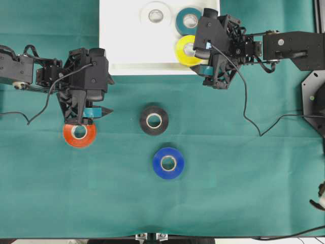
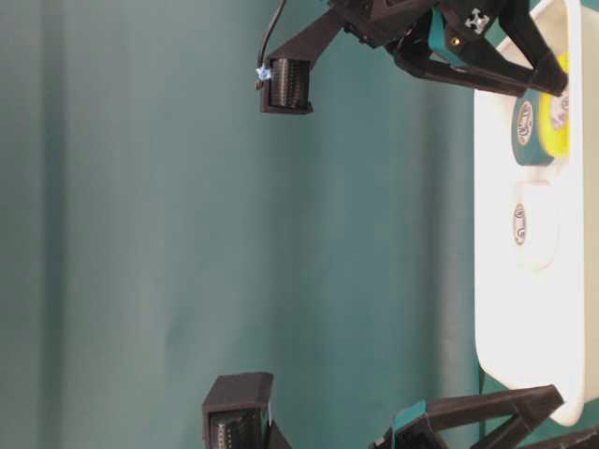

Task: Put the tape alternately from left to right into the white case.
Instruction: 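Release the yellow roll in the tray and raise the right gripper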

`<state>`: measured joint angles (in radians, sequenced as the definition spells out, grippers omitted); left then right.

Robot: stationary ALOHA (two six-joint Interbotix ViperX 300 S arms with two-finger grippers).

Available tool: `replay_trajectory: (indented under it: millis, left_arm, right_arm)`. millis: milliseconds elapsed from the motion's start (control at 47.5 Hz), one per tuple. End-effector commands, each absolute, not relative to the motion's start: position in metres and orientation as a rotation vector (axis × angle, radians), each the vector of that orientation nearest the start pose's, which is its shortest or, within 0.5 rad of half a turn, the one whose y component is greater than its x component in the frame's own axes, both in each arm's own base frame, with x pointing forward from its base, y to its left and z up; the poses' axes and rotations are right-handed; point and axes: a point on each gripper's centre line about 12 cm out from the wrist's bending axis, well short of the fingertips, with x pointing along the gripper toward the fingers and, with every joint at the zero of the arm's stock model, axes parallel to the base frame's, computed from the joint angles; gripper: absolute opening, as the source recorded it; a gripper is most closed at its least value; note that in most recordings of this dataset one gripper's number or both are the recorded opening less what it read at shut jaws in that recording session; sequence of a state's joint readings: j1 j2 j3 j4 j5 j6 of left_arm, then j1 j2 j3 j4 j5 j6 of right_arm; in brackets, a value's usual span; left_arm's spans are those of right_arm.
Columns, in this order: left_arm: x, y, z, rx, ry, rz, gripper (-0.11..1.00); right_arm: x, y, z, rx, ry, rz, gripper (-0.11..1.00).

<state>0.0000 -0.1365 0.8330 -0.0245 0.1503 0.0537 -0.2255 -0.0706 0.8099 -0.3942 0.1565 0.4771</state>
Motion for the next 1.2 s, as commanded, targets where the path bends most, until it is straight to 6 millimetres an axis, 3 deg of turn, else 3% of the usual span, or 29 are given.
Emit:
replay_trajectory:
  millis: [0,631,1178]
  left_arm:
    - [0.326,-0.001,0.157,0.023,0.825,-0.017,0.76]
    - [0.326,-0.001,0.157,0.022,0.824,-0.016,0.76]
    - [0.326,-0.002,0.158,0.022,0.822,-0.018,0.76]
  right_arm:
    - [0.328,-0.081,0.148,0.150,0.832,-0.298,0.80]
    - [0.329,-0.078,0.151,0.147,0.821,-0.291,0.80]
    - [0.331,-0.046,0.166,0.119,0.733,-0.180,0.80]
